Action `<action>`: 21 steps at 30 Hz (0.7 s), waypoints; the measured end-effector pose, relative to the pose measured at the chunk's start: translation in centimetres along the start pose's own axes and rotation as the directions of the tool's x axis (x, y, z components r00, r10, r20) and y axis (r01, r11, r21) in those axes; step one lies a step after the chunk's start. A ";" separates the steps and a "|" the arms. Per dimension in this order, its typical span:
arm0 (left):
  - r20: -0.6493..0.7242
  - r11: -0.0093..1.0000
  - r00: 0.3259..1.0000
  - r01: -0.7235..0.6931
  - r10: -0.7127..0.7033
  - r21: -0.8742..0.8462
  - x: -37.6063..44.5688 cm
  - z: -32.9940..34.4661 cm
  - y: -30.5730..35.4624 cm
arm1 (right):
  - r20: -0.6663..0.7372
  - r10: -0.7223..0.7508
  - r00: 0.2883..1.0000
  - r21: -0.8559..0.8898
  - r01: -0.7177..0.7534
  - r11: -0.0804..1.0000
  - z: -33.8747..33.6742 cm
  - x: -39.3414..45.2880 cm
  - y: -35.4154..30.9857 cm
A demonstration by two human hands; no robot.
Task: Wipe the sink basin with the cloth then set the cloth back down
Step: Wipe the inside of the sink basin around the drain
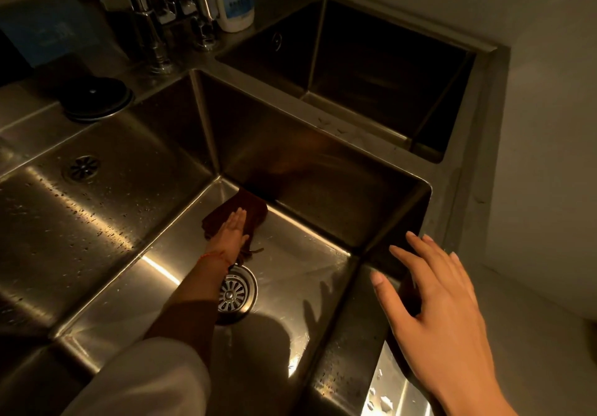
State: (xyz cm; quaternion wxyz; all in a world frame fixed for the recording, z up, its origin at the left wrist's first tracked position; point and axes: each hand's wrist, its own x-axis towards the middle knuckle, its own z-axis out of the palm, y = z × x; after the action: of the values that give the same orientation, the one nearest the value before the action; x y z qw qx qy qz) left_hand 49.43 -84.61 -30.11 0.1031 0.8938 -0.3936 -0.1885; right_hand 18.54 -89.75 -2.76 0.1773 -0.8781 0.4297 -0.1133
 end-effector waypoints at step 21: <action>0.028 0.997 0.997 -0.078 0.077 0.023 -3.3 2.9 5.5 | 0.006 -0.006 1.000 -0.008 0.006 1.000 0.0 0.0 0.0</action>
State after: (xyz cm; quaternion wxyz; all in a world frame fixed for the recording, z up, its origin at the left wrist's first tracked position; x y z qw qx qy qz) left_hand 42.52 -85.96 -30.06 0.0944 0.8765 -0.4315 -0.1916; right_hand 18.51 -89.72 -2.73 0.1746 -0.8805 0.4270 -0.1093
